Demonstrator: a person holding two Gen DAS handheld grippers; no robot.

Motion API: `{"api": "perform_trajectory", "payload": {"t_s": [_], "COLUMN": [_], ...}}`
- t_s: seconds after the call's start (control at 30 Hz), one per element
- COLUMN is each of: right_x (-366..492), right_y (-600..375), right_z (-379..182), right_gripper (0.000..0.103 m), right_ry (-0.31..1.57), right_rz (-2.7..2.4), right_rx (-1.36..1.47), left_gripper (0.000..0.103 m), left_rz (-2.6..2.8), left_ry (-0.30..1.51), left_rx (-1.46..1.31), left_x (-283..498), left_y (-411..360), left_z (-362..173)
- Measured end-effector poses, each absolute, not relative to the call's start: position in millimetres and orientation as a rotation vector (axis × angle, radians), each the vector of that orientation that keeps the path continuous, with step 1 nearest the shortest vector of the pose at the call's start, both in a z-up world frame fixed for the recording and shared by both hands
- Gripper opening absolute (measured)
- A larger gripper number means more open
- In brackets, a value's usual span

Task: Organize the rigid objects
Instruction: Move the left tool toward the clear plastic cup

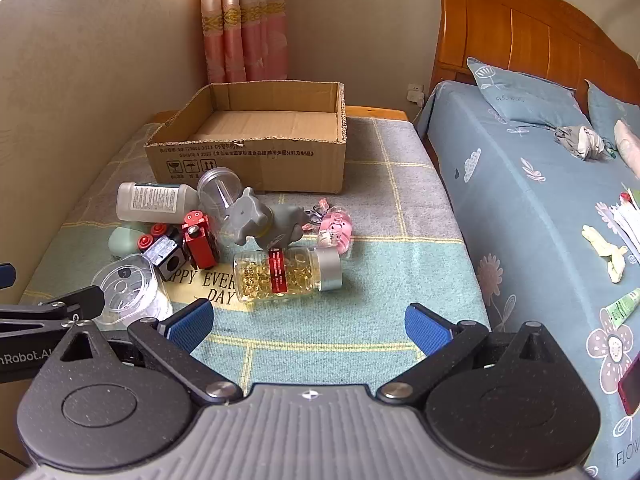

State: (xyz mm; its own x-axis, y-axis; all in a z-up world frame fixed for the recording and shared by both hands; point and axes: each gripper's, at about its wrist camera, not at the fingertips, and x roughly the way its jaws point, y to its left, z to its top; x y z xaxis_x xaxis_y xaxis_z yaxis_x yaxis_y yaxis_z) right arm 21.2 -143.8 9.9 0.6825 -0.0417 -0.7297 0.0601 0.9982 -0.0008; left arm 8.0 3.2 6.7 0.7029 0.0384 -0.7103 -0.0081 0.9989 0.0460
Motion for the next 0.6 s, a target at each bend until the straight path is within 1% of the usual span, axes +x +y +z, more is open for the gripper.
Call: {"api": "perform_trajectory", "payload": {"t_s": [0.6], "right_x": [21.2], "right_y": [-143.1], "right_z": [10.5], "right_gripper": [0.103], "right_ry": [0.818], "right_rz": [-0.065], "right_rx": [0.017], "left_gripper": [0.102], "left_rz": [0.021], "left_ry": [0.783], "left_rx": [0.034], "left_x": [4.2], "left_y": [4.3], "left_z": [8.1]}}
